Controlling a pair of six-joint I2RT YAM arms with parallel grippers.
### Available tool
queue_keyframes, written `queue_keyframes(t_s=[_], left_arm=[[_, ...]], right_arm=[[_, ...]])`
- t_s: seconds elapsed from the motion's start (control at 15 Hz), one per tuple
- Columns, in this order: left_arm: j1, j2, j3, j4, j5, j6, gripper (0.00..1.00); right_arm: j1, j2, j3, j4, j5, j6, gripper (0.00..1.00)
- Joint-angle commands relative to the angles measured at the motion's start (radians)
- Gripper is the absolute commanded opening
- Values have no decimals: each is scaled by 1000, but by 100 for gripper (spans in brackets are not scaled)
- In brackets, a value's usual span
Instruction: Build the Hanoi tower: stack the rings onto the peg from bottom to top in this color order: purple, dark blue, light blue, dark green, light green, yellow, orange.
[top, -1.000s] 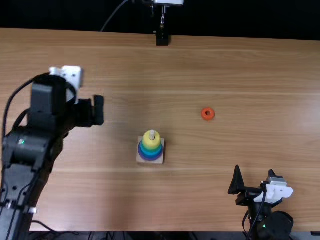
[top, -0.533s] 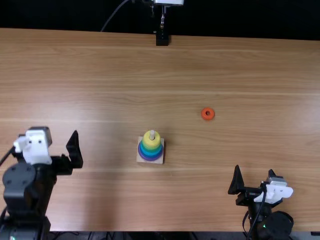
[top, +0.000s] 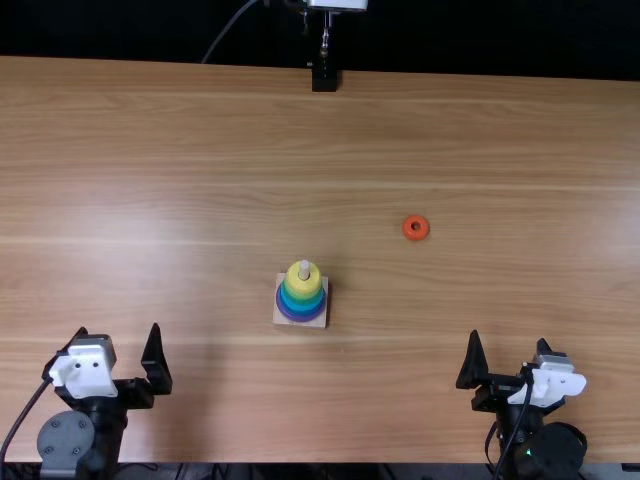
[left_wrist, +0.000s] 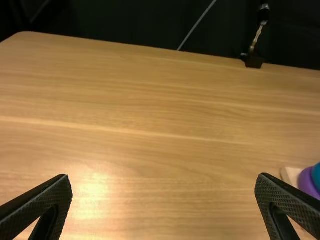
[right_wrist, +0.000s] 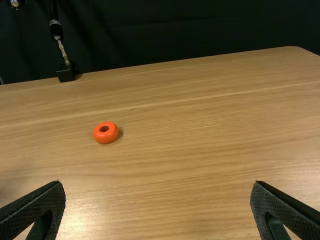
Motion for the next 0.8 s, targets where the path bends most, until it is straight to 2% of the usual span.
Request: queue_keyframes(t_s=[0.0,0.4,0.73], left_arm=[[-9,-49,-46,3,4,9,100],[-13,-132,-145,-4,5,8,100],[-16,-133,-207,-4,5,8,100]], right_arm=[[-12,-13,-70,-53,-2,-1,100],[-10,-13,-70,-53,-2,-1,100],[-10,-13,-68,-55,-2,-1,100]])
